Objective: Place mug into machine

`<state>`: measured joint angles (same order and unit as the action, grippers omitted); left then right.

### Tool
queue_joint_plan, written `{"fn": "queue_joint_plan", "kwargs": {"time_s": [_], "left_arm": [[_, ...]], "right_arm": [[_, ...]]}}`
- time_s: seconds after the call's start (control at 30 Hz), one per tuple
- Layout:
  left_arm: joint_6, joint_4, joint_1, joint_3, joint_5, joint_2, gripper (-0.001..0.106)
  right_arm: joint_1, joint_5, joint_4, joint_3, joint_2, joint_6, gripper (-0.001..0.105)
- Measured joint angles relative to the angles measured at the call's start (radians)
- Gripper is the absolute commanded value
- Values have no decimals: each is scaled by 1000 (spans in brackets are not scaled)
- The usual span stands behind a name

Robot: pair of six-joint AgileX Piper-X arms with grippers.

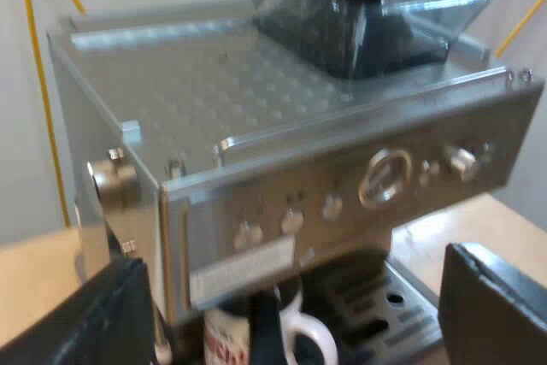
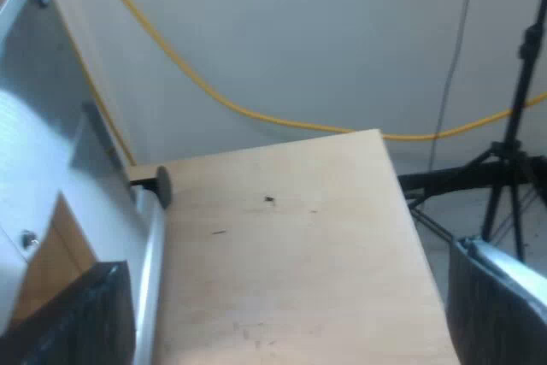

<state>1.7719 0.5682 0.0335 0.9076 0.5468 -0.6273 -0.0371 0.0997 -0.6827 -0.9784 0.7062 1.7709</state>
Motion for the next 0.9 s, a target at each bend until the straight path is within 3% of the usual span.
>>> {"fn": "queue_joint_plan", "kwargs": {"time_s": [0.17,0.4,0.7,0.9], "left_arm": [[-23,89,0,0,0,62,70],[-79,199,0,-25,0,245,70],[-79,338,0,-129,0,465,70],[-79,450,0,-153,0,599,70]], "right_arm": [[40,-21,-41,48,-124,15,95],[40,-27,-126,113,-320,47,95],[40,-27,-207,186,-515,47,95],[40,-27,-288,206,-634,50,95]]}}
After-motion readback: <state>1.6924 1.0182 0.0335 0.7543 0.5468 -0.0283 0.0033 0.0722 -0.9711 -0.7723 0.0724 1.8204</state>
